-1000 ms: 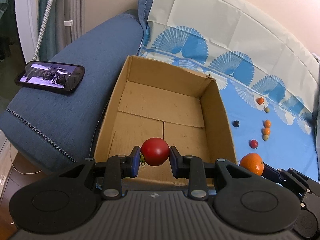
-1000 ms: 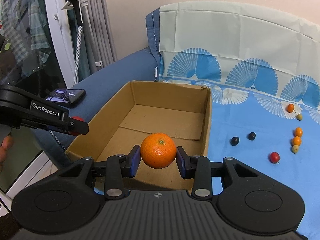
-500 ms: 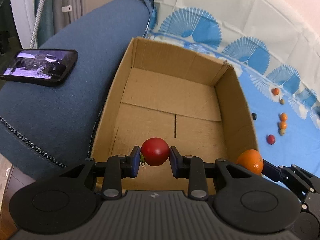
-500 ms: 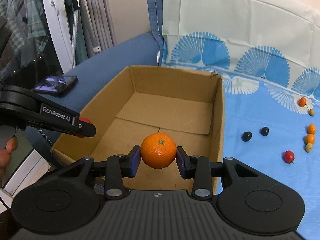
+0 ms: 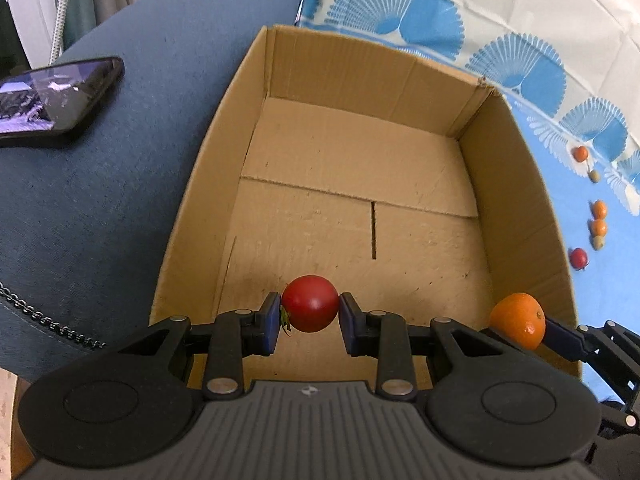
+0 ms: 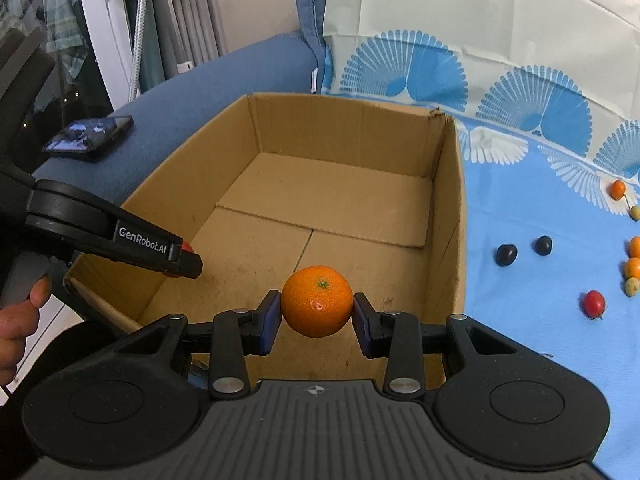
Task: Organize fruits
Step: 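Open the left tool over the box while the right tool releases the tangerine into it, then withdraw both tools from the box back toward the fruits, then grasp a dark grape with the left tool while the right tool grasps a yellow fruit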
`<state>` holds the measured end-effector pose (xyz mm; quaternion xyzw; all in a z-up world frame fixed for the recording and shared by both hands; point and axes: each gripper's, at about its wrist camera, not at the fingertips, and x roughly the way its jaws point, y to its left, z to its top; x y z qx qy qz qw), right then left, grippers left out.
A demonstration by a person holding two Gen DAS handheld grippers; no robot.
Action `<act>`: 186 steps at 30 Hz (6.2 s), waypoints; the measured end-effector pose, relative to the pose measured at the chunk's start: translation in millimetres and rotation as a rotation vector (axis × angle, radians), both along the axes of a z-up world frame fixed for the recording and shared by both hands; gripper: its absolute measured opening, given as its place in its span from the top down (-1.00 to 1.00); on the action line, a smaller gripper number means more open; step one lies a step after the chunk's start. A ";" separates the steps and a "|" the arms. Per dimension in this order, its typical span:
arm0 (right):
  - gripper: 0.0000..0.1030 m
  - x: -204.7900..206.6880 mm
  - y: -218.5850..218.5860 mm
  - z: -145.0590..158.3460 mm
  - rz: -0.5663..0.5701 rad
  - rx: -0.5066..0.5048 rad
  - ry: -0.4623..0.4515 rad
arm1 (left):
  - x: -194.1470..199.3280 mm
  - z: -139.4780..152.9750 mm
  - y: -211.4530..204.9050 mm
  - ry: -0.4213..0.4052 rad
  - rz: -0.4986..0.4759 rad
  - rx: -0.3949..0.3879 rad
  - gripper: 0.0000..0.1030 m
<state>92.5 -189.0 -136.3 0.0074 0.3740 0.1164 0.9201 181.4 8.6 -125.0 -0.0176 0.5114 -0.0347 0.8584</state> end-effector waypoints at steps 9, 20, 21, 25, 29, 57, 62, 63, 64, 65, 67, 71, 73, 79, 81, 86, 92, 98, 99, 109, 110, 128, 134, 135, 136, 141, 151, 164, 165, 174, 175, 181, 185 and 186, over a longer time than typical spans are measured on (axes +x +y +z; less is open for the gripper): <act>0.22 3.9 1.6 -10.1 0.001 -0.017 0.027 | 5.2 -13.8 0.9 0.034 0.002 0.026 0.33; -0.85 -1.8 3.2 13.4 -0.009 -0.035 -0.017 | -9.9 19.9 -6.0 -0.096 -0.032 0.034 -0.99; -0.87 -5.7 1.9 19.7 -0.006 -0.034 -0.029 | -12.5 25.1 -6.5 -0.089 -0.041 0.039 -0.99; -0.98 -29.9 -9.7 44.7 -0.007 -0.003 -0.039 | -42.0 48.2 -0.2 -0.104 -0.027 0.052 -0.99; -0.98 -66.3 -17.6 56.7 -0.040 0.030 -0.020 | -84.2 59.5 7.7 -0.085 0.007 0.017 -0.99; -0.99 -181.8 -16.0 108.1 -0.082 0.063 -0.239 | -198.1 115.0 -2.2 -0.271 0.004 0.019 -0.99; -0.99 -179.0 -15.9 106.9 -0.077 0.069 -0.234 | -195.0 112.2 -5.7 -0.260 0.005 0.027 -0.99; -0.99 -178.2 -16.2 106.5 -0.077 0.069 -0.231 | -193.7 111.4 -6.0 -0.257 0.003 0.028 -0.99; -0.99 -177.4 -16.8 106.1 -0.079 0.070 -0.228 | -192.9 110.6 -6.8 -0.255 0.001 0.030 -0.99; -0.99 -176.5 -16.8 105.6 -0.079 0.071 -0.225 | -192.6 109.9 -6.8 -0.253 0.001 0.031 -0.99; -0.99 -173.9 -17.2 104.1 -0.081 0.073 -0.216 | -190.3 107.6 -8.0 -0.245 -0.003 0.033 -0.99; -0.99 -169.3 -16.9 101.4 -0.085 0.073 -0.201 | -186.0 103.7 -9.0 -0.231 -0.005 0.036 -0.99; -0.99 -167.2 -17.2 100.5 -0.084 0.074 -0.198 | -183.0 103.3 -9.6 -0.225 -0.005 0.036 -0.99; -0.99 -161.3 -19.4 96.7 -0.084 0.078 -0.181 | -178.2 100.8 -12.9 -0.210 -0.013 0.040 -0.99; -0.99 -160.0 -20.4 95.3 -0.084 0.080 -0.176 | -176.6 100.1 -13.7 -0.207 -0.015 0.042 -0.99; -0.99 -157.3 -23.8 91.4 -0.086 0.085 -0.164 | -174.0 97.3 -14.2 -0.196 -0.018 0.047 -0.99; -0.99 -154.2 -29.2 86.8 -0.109 0.098 -0.151 | -167.4 94.5 -19.1 -0.180 -0.028 0.055 -0.99; -0.99 -149.8 -39.3 82.5 -0.144 0.115 -0.146 | -159.1 95.2 -26.9 -0.172 -0.043 0.061 -0.99; -0.99 -149.1 -41.8 82.4 -0.151 0.117 -0.147 | -156.5 95.8 -29.8 -0.170 -0.047 0.060 -0.99; -0.99 -142.4 -89.0 77.8 -0.283 0.124 -0.165 | -124.6 101.7 -83.9 -0.172 -0.126 0.039 -0.99; -0.99 -142.4 -95.7 77.4 -0.300 0.119 -0.171 | -120.9 101.7 -92.2 -0.171 -0.138 0.036 -0.99; -0.99 -85.9 -284.8 22.8 -0.675 -0.005 -0.188 | 4.1 33.2 -297.8 -0.074 -0.379 0.011 -0.99; -0.99 -31.7 -339.4 -29.2 -0.731 0.010 -0.110 | 61.3 -25.2 -346.7 0.048 -0.406 -0.011 -0.99; -0.99 -22.8 -345.5 -37.9 -0.732 0.020 -0.098 | 69.8 -35.7 -352.7 0.052 -0.399 -0.007 -0.99; -0.99 -12.8 -351.0 -47.9 -0.729 0.032 -0.087 | 76.3 -44.1 -356.9 0.055 -0.392 -0.001 -0.99; -0.99 30.0 -365.9 -84.2 -0.720 0.041 -0.047 | 113.2 -80.9 -363.8 0.083 -0.333 0.034 -0.99; -0.99 94.1 -372.5 -126.5 -0.667 0.019 -0.005 | 146.7 -106.3 -324.8 0.159 -0.315 -0.019 -0.98; -0.60 115.1 -357.1 -140.6 -0.653 -0.092 -0.038 | 152.4 -114.6 -342.0 0.136 -0.304 0.102 -0.41; -0.40 112.1 -357.3 -139.4 -0.659 -0.088 -0.053 | 150.6 -109.6 -340.2 0.111 -0.296 0.088 0.06; 0.47 87.2 -361.3 -113.3 -0.662 -0.035 -0.077 | 132.9 -78.4 -333.3 0.047 -0.329 -0.006 0.49; 0.47 81.3 -359.3 -107.3 -0.661 -0.031 -0.087 | 126.0 -71.2 -332.2 0.031 -0.341 -0.016 0.49; 0.47 28.2 -335.5 -56.7 -0.653 -0.019 -0.166 | 78.4 -20.4 -322.3 -0.027 -0.386 -0.075 0.49; 0.47 -9.0 -310.8 -20.5 -0.630 0.002 -0.208 | 37.4 21.0 -301.0 -0.080 -0.396 -0.099 0.49; 0.47 -18.5 -303.0 -11.3 -0.619 0.012 -0.218 | 25.9 31.8 -293.6 -0.091 -0.395 -0.104 0.49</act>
